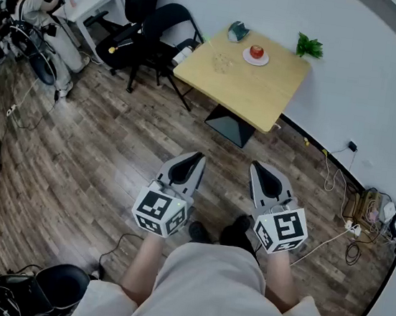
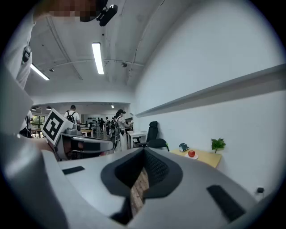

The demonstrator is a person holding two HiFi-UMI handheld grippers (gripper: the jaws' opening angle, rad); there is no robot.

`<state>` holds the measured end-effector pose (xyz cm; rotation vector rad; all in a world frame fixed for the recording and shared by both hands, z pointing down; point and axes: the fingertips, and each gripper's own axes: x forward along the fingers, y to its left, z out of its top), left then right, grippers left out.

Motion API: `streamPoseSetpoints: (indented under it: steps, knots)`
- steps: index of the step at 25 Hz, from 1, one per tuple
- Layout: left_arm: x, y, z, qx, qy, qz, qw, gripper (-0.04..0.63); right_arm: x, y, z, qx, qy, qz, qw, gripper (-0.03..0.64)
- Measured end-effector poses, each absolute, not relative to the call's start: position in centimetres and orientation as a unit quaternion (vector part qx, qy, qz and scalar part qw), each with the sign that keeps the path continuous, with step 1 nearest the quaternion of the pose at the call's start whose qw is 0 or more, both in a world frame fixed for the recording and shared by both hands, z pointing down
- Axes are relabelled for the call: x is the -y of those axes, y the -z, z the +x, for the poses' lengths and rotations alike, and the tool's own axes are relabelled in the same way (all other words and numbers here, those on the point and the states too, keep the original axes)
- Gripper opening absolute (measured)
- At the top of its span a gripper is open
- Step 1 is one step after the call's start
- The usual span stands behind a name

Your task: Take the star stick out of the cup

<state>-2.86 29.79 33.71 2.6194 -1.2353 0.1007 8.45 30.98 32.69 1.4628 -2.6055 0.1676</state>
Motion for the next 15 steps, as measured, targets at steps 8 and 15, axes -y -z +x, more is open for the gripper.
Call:
streamPoseSetpoints:
  steps: [8, 15]
  knots:
    - [-30.5, -34.1, -5.3, 0.444, -0.039, 0.886, 0.126, 0.023, -32.0, -32.5, 6.7, 0.871, -0.054, 0.481, 0.082, 0.000]
    - [-31.6, -33.4, -6.5, 0.445, -0.028, 0.887, 0.122, 0.023, -32.8, -32.4, 6.1, 0.864, -0.061, 0.496, 0.064, 0.000]
